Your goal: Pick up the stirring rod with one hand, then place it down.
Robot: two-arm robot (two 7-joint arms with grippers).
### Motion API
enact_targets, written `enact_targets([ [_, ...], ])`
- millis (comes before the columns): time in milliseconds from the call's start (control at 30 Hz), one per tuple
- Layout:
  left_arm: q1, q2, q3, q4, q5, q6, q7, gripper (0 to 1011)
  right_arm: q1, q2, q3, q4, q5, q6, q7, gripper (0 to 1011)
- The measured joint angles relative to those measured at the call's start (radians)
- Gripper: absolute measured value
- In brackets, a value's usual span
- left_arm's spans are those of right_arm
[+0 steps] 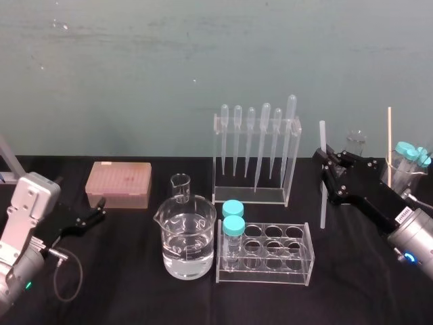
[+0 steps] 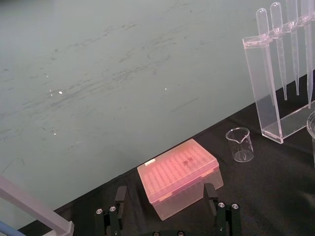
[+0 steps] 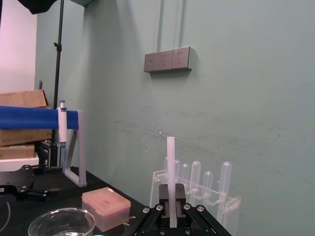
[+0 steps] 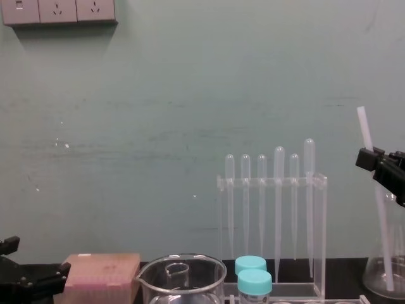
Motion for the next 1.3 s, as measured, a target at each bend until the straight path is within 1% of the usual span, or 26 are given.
enact_targets([
  [1300, 0.0, 0.0, 0.0, 0.0, 0.0, 0.0, 0.0, 1000, 0.001, 0.0, -0.001, 0.0, 0.0, -0.001, 0.0, 68],
])
